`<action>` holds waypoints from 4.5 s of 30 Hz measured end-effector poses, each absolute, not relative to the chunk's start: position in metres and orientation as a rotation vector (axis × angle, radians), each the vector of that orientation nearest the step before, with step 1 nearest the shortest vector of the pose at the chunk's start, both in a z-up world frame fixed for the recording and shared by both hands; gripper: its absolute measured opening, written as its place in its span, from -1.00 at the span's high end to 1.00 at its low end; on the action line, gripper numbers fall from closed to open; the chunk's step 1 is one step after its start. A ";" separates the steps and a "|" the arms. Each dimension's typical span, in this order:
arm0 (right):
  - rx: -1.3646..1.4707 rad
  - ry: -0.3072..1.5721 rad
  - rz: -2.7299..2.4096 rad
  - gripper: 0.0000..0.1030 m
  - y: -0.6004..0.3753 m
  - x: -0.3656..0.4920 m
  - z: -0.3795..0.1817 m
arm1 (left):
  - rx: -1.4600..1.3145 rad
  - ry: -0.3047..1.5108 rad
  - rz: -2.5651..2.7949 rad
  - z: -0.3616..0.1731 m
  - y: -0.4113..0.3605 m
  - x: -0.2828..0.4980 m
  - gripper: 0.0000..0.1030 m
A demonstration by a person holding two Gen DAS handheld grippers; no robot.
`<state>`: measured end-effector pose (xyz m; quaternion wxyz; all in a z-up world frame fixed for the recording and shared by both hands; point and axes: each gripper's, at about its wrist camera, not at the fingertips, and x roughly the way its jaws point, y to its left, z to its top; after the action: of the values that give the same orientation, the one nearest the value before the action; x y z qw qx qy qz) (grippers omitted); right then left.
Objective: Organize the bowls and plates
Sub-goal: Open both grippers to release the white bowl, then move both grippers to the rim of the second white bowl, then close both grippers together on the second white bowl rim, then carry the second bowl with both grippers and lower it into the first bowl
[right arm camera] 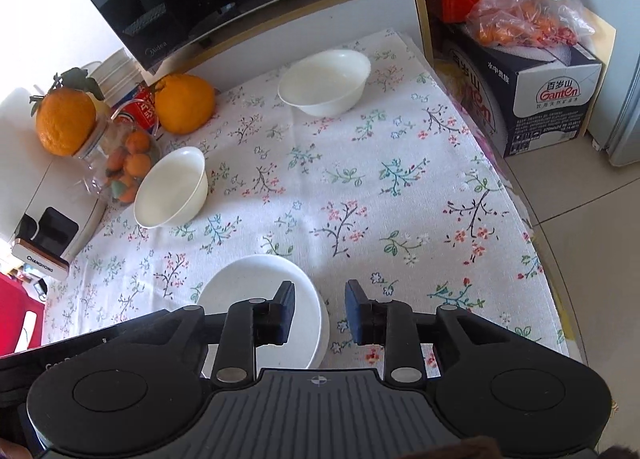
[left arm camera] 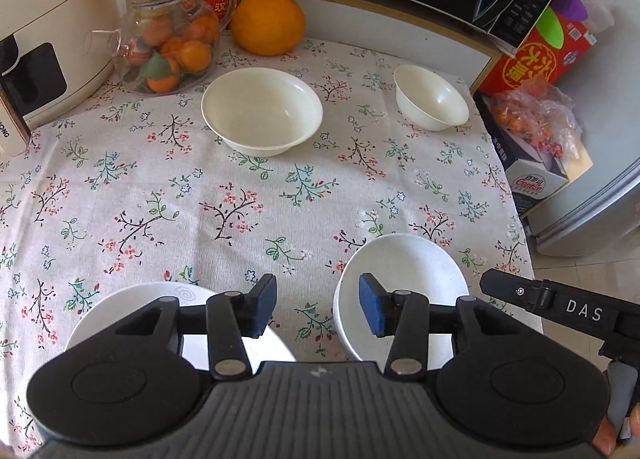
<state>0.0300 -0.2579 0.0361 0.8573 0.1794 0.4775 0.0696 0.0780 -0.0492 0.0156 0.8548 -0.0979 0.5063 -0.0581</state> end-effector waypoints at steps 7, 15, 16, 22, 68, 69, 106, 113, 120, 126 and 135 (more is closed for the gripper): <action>0.351 0.982 0.154 0.30 -0.231 0.048 0.034 | -0.296 1.029 -0.142 0.017 -0.030 0.096 0.11; 0.368 0.949 0.159 0.08 -0.212 0.066 0.035 | -0.334 1.034 -0.083 0.009 -0.001 0.120 -0.05; 0.373 0.951 0.159 0.05 -0.210 0.069 0.034 | -0.354 1.046 -0.074 0.005 0.004 0.123 -0.05; 0.422 0.954 0.179 0.01 -0.202 0.082 0.032 | -0.378 1.028 -0.028 0.004 0.024 0.138 -0.13; 0.526 0.992 0.220 0.66 -0.133 0.156 -0.014 | -0.448 1.011 0.023 -0.039 0.044 0.199 0.56; 0.525 0.993 0.221 0.71 -0.134 0.156 -0.014 | -0.447 1.014 0.014 -0.039 0.044 0.198 0.64; 0.499 0.885 0.237 0.81 -0.200 0.071 0.057 | -0.321 0.942 -0.202 0.026 -0.011 0.119 0.78; 0.477 0.859 0.226 0.81 -0.213 0.049 0.072 | -0.310 0.927 -0.234 0.036 -0.025 0.100 0.77; 0.449 0.873 0.241 0.81 -0.224 0.035 0.077 | -0.292 0.923 -0.267 0.039 -0.033 0.084 0.76; 0.406 0.919 0.250 0.77 -0.225 0.024 0.074 | -0.257 0.946 -0.289 0.036 -0.037 0.076 0.76; 0.350 0.974 0.259 0.72 -0.230 0.010 0.069 | -0.207 0.975 -0.328 0.031 -0.046 0.065 0.76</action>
<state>0.0098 -0.2298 0.0690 0.8611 0.1669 0.4641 0.1234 0.0646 -0.0460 0.0310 0.8656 -0.0987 0.4652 -0.1564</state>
